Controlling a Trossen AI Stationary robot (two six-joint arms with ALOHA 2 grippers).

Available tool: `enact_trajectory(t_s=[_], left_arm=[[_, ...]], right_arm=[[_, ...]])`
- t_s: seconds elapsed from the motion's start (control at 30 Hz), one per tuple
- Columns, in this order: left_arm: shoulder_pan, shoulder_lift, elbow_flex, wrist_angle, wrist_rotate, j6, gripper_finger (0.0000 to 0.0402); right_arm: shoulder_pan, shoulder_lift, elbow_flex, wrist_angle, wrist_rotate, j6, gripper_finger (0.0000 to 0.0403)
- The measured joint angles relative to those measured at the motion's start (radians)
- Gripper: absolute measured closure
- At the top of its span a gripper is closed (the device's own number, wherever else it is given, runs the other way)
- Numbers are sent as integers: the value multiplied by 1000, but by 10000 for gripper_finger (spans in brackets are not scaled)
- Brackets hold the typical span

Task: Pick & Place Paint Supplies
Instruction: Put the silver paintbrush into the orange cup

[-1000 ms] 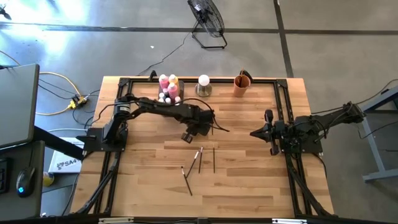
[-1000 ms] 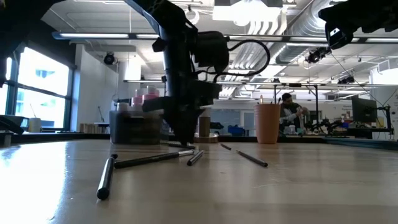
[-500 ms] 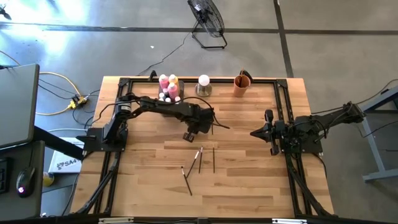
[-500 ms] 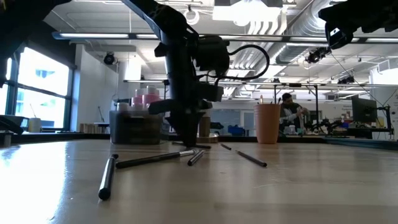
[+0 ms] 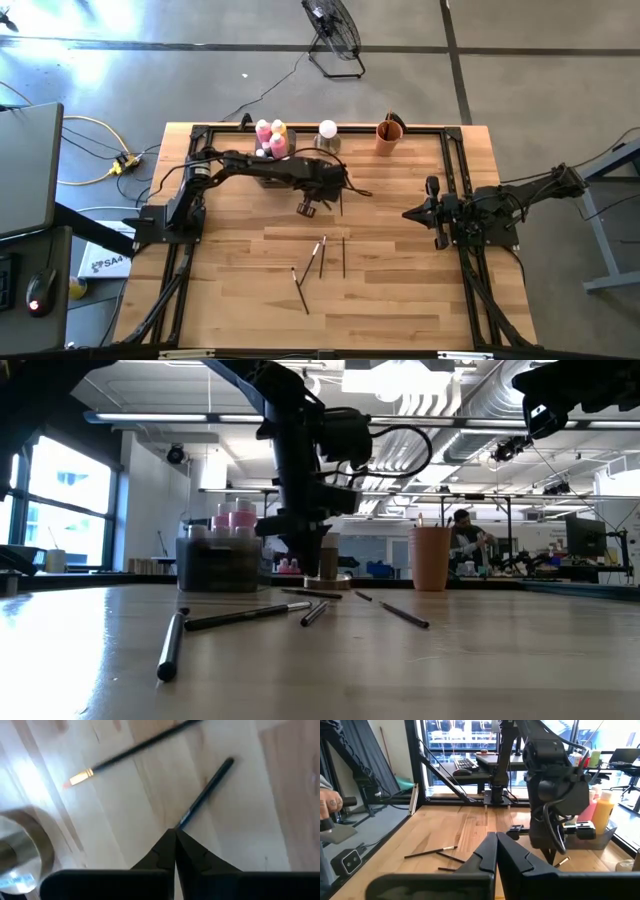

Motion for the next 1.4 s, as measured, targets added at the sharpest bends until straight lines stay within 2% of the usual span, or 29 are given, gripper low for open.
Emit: enact_trajectory(t_s=[0.2,0.37,0.63,0.8,1.4], left_arm=[[16,0,0,-27,-87,73,400],[17,0,0,8,-100,195,394],[29,9,0,7,-122,311,328],[57,27,1,2,-72,312,304],[63,65,1,-28,-14,328,302]], right_arm=[[0,0,0,0,0,0,401],[0,0,0,0,0,3,401],[0,0,0,-14,-3,63,401],[0,0,0,-15,-3,83,401],[0,17,0,-23,-4,81,401]])
